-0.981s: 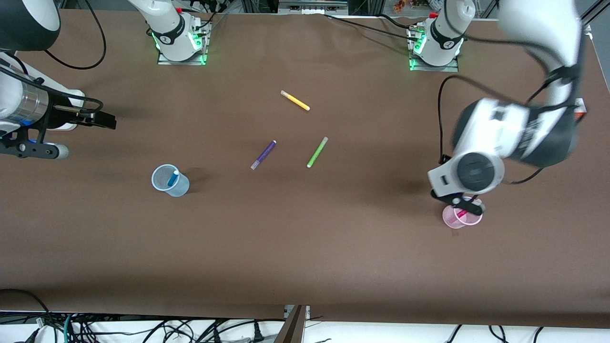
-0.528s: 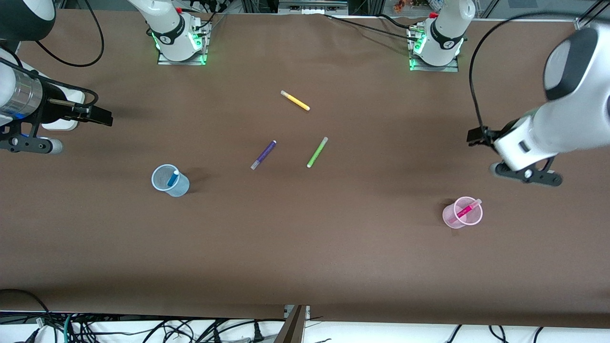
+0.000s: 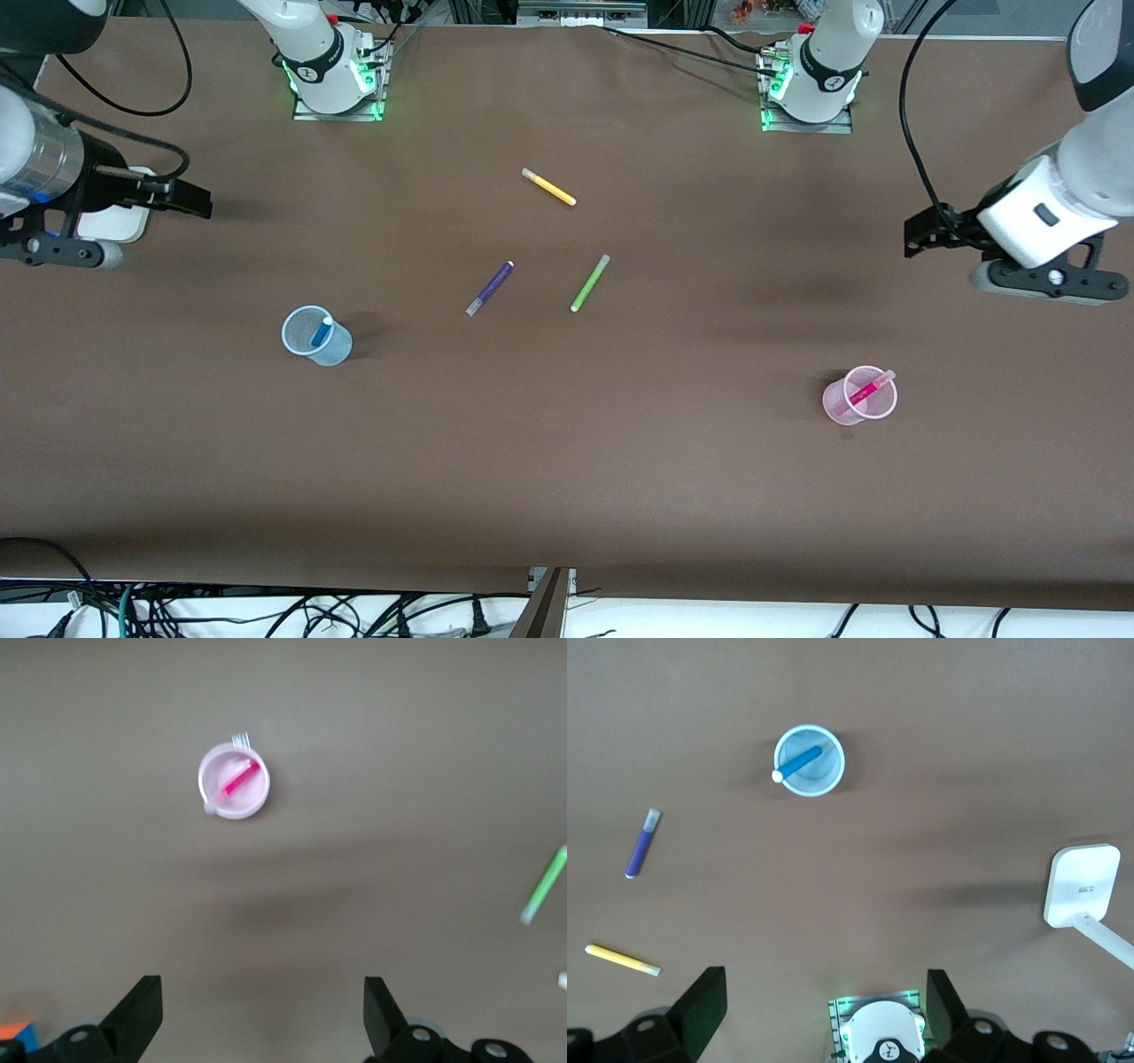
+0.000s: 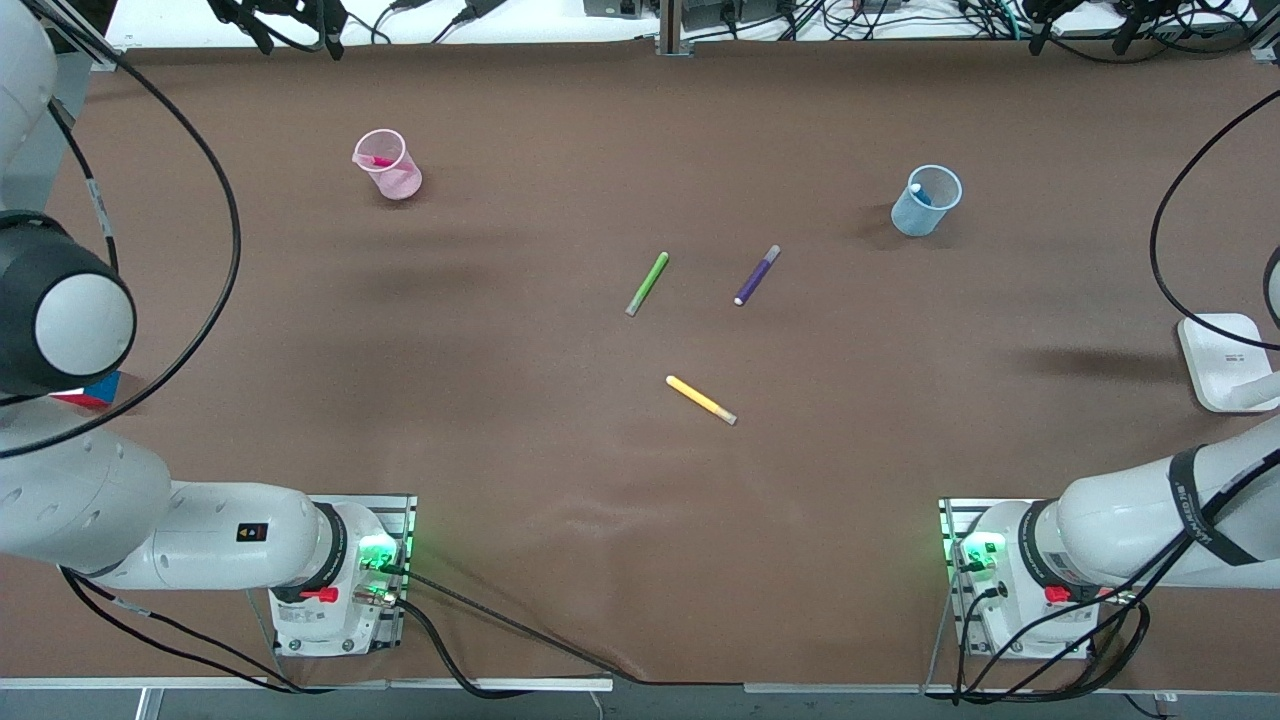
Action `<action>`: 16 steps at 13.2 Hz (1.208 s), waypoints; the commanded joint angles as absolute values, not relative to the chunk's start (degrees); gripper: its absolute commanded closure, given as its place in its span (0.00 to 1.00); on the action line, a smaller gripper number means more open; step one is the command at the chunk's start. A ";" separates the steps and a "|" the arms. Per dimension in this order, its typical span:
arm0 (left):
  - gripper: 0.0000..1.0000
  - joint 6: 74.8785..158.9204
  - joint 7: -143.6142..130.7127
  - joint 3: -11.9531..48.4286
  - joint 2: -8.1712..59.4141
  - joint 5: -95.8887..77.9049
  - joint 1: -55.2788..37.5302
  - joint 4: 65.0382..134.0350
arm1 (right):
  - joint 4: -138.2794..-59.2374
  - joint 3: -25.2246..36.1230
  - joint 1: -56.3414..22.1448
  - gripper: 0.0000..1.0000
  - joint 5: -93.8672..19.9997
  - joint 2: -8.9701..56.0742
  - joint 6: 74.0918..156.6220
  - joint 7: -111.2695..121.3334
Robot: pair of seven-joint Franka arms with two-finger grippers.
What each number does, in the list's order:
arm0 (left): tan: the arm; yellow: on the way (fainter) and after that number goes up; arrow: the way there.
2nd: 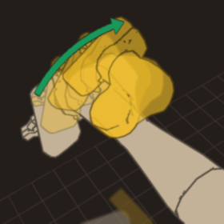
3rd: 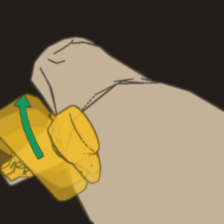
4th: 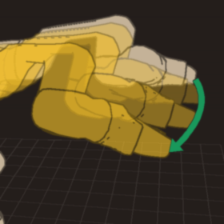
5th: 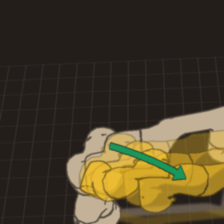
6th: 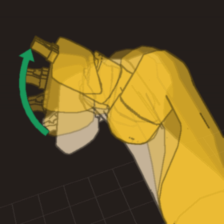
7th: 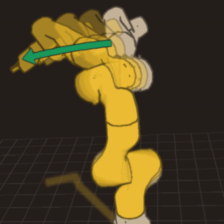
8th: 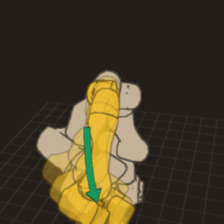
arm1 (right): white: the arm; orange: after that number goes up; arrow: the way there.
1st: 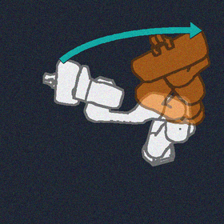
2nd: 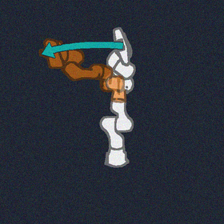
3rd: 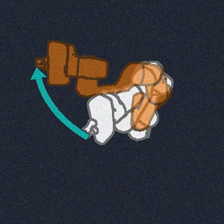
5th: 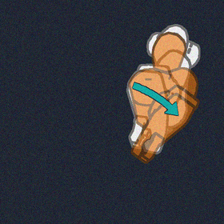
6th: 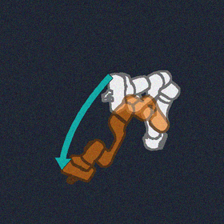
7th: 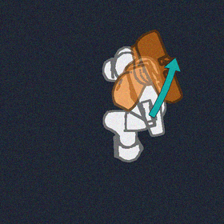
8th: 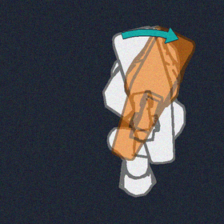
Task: Place pink and blue markers in matching cups
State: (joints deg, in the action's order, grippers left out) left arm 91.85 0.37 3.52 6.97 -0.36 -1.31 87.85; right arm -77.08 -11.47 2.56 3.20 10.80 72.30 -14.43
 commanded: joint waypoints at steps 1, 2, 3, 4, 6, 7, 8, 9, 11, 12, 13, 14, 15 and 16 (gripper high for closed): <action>0.00 101.41 -0.18 -0.44 -4.02 -1.85 -4.57 102.37 | -87.94 -8.71 0.44 0.01 3.17 3.10 75.66 -13.63; 0.00 102.12 -0.18 -0.44 -5.09 -1.67 -4.66 103.35 | -91.55 -8.18 0.09 0.01 2.90 0.90 77.85 -13.45; 0.00 102.04 0.00 -0.53 -5.27 -1.67 -4.57 103.01 | -93.84 -7.56 0.09 0.01 2.29 -0.77 79.70 -12.40; 0.00 101.95 0.00 -0.88 -5.10 -1.58 -4.57 102.83 | -95.43 -6.60 -0.09 0.01 1.59 -1.75 81.28 -11.00; 0.00 100.04 0.26 -2.89 -4.66 -1.32 -4.48 101.61 | -98.94 -3.36 -2.18 0.01 0.88 -3.59 85.05 -9.93; 0.00 96.63 0.09 -2.90 -3.79 -0.97 -4.40 99.95 | -100.97 -1.60 -3.59 0.01 0.88 -4.65 87.34 -9.76; 0.00 95.20 0.00 -2.73 -2.82 -0.44 -4.39 98.02 | -101.25 -0.80 -3.86 0.01 0.62 -4.83 87.62 -8.97; 0.00 94.66 0.00 -2.38 -2.46 0.43 -4.48 97.39 | -101.16 -0.79 -3.78 0.01 0.62 -4.75 87.80 -7.66; 0.00 94.40 0.09 -2.20 -1.67 0.97 -4.66 96.07 | -100.38 -0.79 -3.78 0.01 0.53 -4.75 87.89 -7.03; 0.00 93.96 0.09 -2.20 -1.58 0.88 -4.66 96.06 | -99.76 -0.79 -3.69 0.01 0.35 -4.83 87.89 -6.94; 0.00 93.69 0.00 -2.20 -1.50 0.97 -4.66 95.89 | -99.58 -0.79 -3.60 0.01 -0.69 -4.83 87.89 -7.03; 0.00 93.60 0.09 -2.20 -1.49 0.97 -4.75 95.80 | -99.67 -0.79 -3.60 0.01 -2.62 -4.83 88.06 -7.90; 0.00 93.60 0.09 -2.20 -1.49 0.97 -4.75 95.80 | -99.58 -0.88 -3.69 0.01 -3.25 -4.83 88.07 -7.91; 0.00 93.60 0.09 -2.28 -1.41 0.88 -4.75 95.71 | -99.41 -0.88 -3.60 0.01 -3.16 -4.83 87.98 -7.74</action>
